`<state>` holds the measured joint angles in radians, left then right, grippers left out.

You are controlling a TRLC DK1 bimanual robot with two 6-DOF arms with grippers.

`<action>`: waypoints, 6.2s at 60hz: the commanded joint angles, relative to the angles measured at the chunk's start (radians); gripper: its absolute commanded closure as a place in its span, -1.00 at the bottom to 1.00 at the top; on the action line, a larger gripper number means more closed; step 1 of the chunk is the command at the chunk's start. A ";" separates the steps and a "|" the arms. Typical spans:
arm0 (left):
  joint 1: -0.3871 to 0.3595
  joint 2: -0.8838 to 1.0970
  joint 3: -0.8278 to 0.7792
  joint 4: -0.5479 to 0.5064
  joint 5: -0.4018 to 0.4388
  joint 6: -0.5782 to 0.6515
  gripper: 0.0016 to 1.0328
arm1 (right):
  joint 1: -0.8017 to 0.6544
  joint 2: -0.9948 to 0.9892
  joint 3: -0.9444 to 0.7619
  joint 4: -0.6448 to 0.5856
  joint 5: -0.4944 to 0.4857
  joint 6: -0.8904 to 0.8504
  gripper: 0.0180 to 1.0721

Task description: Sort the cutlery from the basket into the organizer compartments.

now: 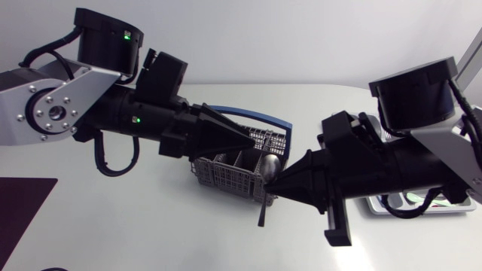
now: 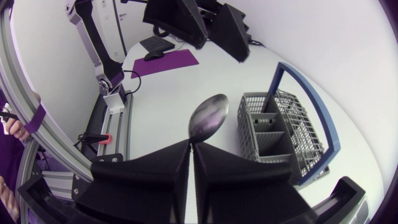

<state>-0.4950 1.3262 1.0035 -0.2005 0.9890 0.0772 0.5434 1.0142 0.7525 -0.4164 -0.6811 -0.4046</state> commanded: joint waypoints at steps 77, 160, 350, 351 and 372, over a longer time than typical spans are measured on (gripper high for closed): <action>0.107 -0.064 0.043 -0.215 -0.592 0.167 -0.90 | -1.252 -0.035 -0.114 -0.036 -0.061 -0.789 0.88; 0.035 -0.035 0.072 -0.267 -0.688 0.162 -0.90 | -1.468 0.497 -0.205 0.531 0.235 -1.264 0.85; 0.380 0.261 -0.052 -0.186 -0.369 0.378 0.94 | -0.218 0.609 0.255 0.131 0.311 0.029 0.89; 0.395 0.258 -0.049 -0.191 -0.369 0.378 0.94 | -0.224 0.601 0.254 0.128 0.310 0.026 0.89; 0.524 0.295 0.107 -0.246 -0.239 0.388 0.94 | -0.318 0.584 0.335 0.071 0.203 0.021 0.89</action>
<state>0.0151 1.5932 1.0340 -0.4381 0.7021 0.4664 0.2272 1.5768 1.0431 -0.3351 -0.4530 -0.3927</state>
